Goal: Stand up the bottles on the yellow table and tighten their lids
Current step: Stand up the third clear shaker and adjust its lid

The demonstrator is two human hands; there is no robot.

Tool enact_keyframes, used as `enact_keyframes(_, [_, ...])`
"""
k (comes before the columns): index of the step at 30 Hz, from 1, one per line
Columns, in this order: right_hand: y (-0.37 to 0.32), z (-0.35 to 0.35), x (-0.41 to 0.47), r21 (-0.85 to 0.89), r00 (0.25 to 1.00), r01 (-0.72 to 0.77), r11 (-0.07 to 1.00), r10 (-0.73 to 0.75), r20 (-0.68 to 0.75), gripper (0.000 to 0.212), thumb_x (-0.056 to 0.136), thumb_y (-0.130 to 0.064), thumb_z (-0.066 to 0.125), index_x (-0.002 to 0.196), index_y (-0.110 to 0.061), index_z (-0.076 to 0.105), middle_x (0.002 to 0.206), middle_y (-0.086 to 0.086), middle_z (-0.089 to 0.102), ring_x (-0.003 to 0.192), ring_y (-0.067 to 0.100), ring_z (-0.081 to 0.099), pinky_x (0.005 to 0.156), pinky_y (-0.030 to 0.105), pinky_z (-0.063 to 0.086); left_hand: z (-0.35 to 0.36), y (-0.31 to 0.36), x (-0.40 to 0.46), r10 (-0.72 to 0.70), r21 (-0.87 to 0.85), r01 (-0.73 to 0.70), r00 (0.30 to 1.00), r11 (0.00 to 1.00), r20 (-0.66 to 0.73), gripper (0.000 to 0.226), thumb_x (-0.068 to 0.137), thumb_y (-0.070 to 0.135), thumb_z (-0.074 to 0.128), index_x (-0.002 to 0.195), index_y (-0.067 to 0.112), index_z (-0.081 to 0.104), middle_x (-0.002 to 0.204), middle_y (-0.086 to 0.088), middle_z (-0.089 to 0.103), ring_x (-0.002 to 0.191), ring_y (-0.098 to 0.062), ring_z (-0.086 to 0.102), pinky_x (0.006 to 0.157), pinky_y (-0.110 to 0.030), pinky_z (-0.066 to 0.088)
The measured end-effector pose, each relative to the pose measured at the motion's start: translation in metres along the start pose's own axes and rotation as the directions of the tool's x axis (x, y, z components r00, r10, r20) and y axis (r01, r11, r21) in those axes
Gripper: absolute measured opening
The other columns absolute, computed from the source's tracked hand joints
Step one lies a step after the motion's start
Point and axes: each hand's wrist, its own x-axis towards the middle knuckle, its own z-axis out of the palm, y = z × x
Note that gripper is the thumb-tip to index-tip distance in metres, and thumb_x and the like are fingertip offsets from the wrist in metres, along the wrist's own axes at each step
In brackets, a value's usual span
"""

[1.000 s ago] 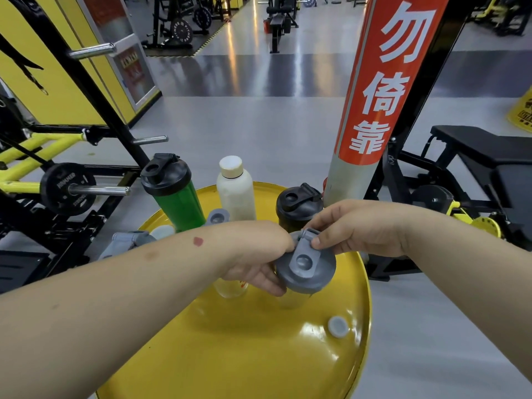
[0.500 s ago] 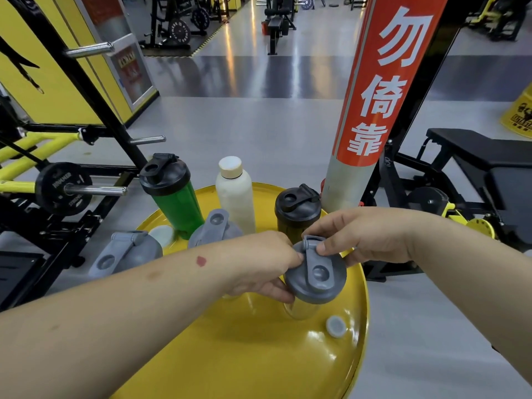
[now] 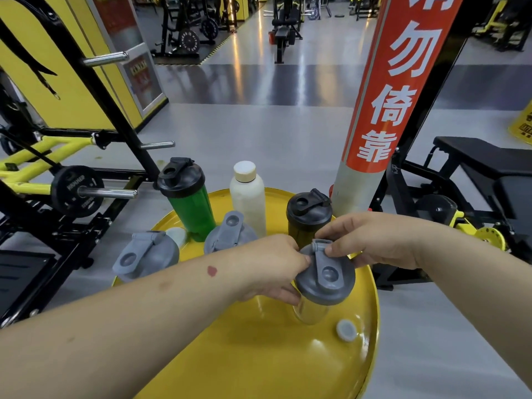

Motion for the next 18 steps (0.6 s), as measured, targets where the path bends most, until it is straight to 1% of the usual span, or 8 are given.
enact_keyframes(2, [-0.010, -0.002, -0.005, -0.101, 0.996, -0.005, 0.995, -0.003, -0.085, 0.044, 0.093, -0.021, 0.075, 0.135, -0.022, 0.065, 0.131, -0.003, 0.069, 0.119, 0.016, 0.066, 0.103, 0.042, 0.057, -0.011, 0.004, -0.012, 0.059, 0.091, -0.051, 0.995, 0.995, -0.085, 0.029, 0.101, 0.015, 0.054, 0.127, 0.004, 0.060, 0.106, -0.015, 0.072, 0.097, -0.034, 0.077, 0.081, -0.043, 0.064])
enact_keyframes(4, [-0.026, -0.003, -0.011, -0.186, 0.973, 0.048, 0.981, -0.088, -0.213, 0.040, 0.090, -0.027, 0.076, 0.130, -0.028, 0.067, 0.125, -0.008, 0.072, 0.114, 0.014, 0.069, 0.101, 0.041, 0.057, -0.032, 0.007, -0.030, 0.105, 0.088, -0.093, 0.984, 0.992, -0.145, 0.028, 0.100, 0.012, 0.054, 0.126, 0.012, 0.063, 0.102, -0.013, 0.075, 0.087, -0.029, 0.079, 0.077, -0.040, 0.066])
enact_keyframes(6, [-0.049, 0.002, -0.017, -0.245, 0.909, 0.136, 0.960, -0.219, -0.353, 0.033, 0.091, -0.029, 0.074, 0.123, -0.031, 0.070, 0.116, -0.010, 0.075, 0.107, 0.013, 0.072, 0.098, 0.041, 0.058, -0.062, 0.008, -0.052, 0.157, 0.048, -0.150, 0.967, 0.987, -0.201, 0.026, 0.099, 0.011, 0.055, 0.121, 0.020, 0.065, 0.095, -0.015, 0.078, 0.075, -0.026, 0.080, 0.075, -0.038, 0.066])
enact_keyframes(8, [-0.074, 0.021, -0.017, -0.256, 0.843, 0.232, 0.939, -0.325, -0.429, 0.026, 0.093, -0.026, 0.070, 0.118, -0.032, 0.071, 0.108, -0.012, 0.076, 0.101, 0.009, 0.072, 0.091, 0.033, 0.057, -0.096, 0.002, -0.072, 0.248, 0.079, -0.235, 0.920, 0.969, -0.305, 0.024, 0.097, 0.009, 0.057, 0.117, 0.019, 0.066, 0.095, -0.017, 0.078, 0.071, -0.026, 0.078, 0.072, -0.037, 0.066])
enact_keyframes(11, [-0.102, 0.066, -0.002, -0.237, 0.832, 0.335, 0.912, -0.404, -0.380, 0.020, 0.093, -0.020, 0.069, 0.110, -0.029, 0.073, 0.097, -0.009, 0.076, 0.089, 0.007, 0.071, 0.083, 0.030, 0.055, -0.146, -0.024, -0.087, 0.335, 0.273, -0.227, 0.815, 0.935, -0.473, 0.024, 0.095, 0.010, 0.063, 0.115, 0.021, 0.069, 0.096, -0.007, 0.075, 0.079, -0.022, 0.075, 0.075, -0.036, 0.064])
enact_keyframes(14, [-0.122, 0.113, 0.014, -0.257, 0.865, 0.355, 0.899, -0.420, -0.274, 0.025, 0.093, -0.017, 0.068, 0.116, -0.026, 0.072, 0.102, -0.009, 0.075, 0.100, 0.006, 0.069, 0.096, 0.028, 0.054, -0.184, -0.061, -0.086, 0.317, 0.385, -0.104, 0.778, 0.917, -0.542, 0.032, 0.093, 0.017, 0.066, 0.123, 0.028, 0.069, 0.114, 0.006, 0.069, 0.103, -0.011, 0.066, 0.078, -0.024, 0.053])
enact_keyframes(16, [-0.137, 0.139, 0.022, -0.286, 0.885, 0.338, 0.897, -0.406, -0.228, 0.032, 0.094, -0.020, 0.067, 0.126, -0.025, 0.069, 0.115, -0.010, 0.072, 0.111, 0.007, 0.066, 0.101, 0.026, 0.051, -0.202, -0.087, -0.084, 0.233, 0.297, -0.073, 0.801, 0.952, -0.551, 0.034, 0.096, 0.023, 0.063, 0.129, 0.030, 0.065, 0.122, 0.005, 0.065, 0.108, -0.013, 0.064, 0.081, -0.025, 0.050])
enact_keyframes(18, [-0.150, 0.162, 0.032, -0.262, 0.918, 0.292, 0.920, -0.346, -0.195, 0.037, 0.097, -0.027, 0.064, 0.134, -0.023, 0.065, 0.124, -0.008, 0.070, 0.118, 0.010, 0.064, 0.107, 0.030, 0.049, -0.214, -0.109, -0.081, 0.102, 0.101, -0.058, 0.847, 0.993, -0.522, 0.031, 0.099, 0.025, 0.060, 0.130, 0.028, 0.064, 0.125, 0.002, 0.065, 0.111, -0.020, 0.064, 0.094, -0.036, 0.054])
